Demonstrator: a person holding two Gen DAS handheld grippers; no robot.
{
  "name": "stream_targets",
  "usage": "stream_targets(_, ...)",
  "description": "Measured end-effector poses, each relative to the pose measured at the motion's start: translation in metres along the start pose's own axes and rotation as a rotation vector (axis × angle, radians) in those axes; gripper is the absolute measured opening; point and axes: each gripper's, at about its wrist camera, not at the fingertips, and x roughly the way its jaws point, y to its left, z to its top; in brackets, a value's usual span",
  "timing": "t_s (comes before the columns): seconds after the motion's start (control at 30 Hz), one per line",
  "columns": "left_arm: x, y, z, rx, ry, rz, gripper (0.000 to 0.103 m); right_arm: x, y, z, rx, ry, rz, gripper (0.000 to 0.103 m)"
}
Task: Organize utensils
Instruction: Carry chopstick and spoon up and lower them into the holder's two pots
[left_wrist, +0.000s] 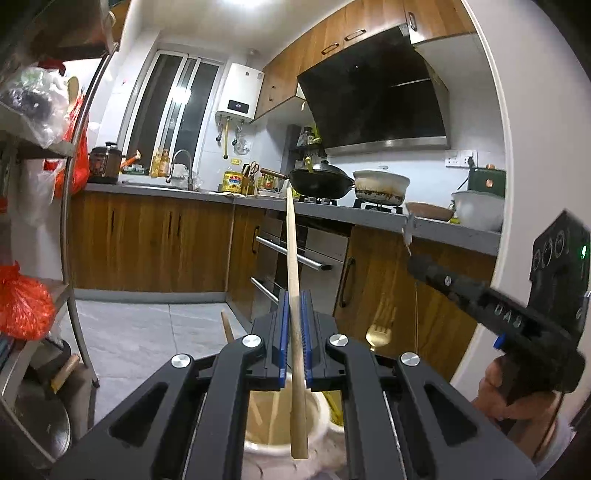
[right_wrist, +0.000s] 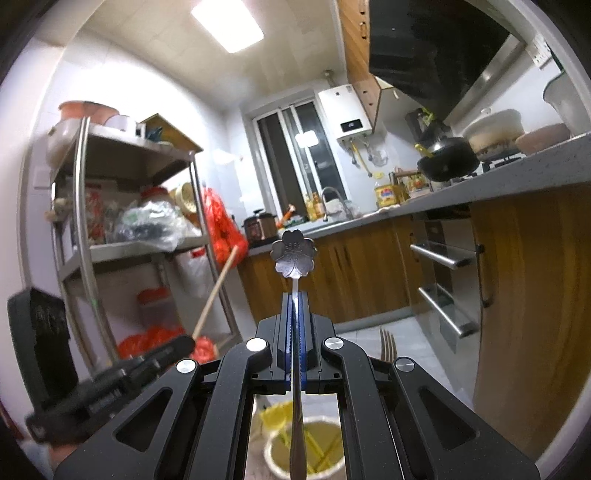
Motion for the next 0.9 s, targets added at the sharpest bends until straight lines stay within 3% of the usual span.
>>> stream_targets(0.13,0.016,-0.001,-0.004,0.013,-0.009,0.015,0.006,0.015,-0.003,-0.005,0.019,-0.002,-0.019,0.004)
stream_targets(0.2,0.021,-0.007,-0.007,0.072,-0.028,0.051,0.006,0.019,-0.002,-0.009,0.014,0.005,-0.024,0.004)
stream_targets(0.43,0.017,-0.025,-0.018,0.166,-0.058,0.071,0.006,0.023,0.002,-0.018,-0.015,0.036,-0.028,0.004)
stream_targets(0.9,0.022,-0.016,-0.036,0.161,-0.047,0.098,0.006,0.03,0.007,-0.025,-0.042,0.057,-0.04,0.004)
